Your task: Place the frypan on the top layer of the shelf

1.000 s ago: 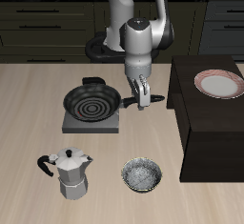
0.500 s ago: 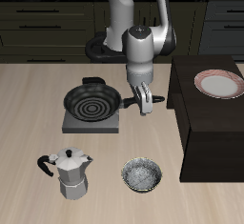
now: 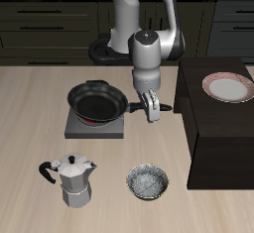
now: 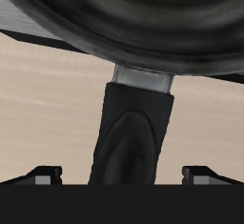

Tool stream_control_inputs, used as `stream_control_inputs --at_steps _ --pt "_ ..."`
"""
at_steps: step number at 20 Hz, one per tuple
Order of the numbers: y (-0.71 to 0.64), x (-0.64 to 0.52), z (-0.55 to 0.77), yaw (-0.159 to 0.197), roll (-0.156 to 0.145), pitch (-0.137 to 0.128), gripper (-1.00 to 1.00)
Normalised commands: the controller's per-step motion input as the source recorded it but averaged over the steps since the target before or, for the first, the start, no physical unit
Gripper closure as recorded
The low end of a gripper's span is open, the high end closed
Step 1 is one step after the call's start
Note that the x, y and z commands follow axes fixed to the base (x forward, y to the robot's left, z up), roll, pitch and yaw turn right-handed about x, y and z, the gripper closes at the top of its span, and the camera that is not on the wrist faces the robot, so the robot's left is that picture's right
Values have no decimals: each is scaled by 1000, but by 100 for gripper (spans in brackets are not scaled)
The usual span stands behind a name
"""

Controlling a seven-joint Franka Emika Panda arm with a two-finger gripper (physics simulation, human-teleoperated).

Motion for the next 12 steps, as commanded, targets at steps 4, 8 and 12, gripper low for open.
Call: stream_control_inputs --at_steps 4,8,12 --pt "-67 -24 -95 -43 9 57 -100" --pt "-69 -89 -15 -48 19 -2 100" --pt "-60 -100 101 -38 11 -27 100"
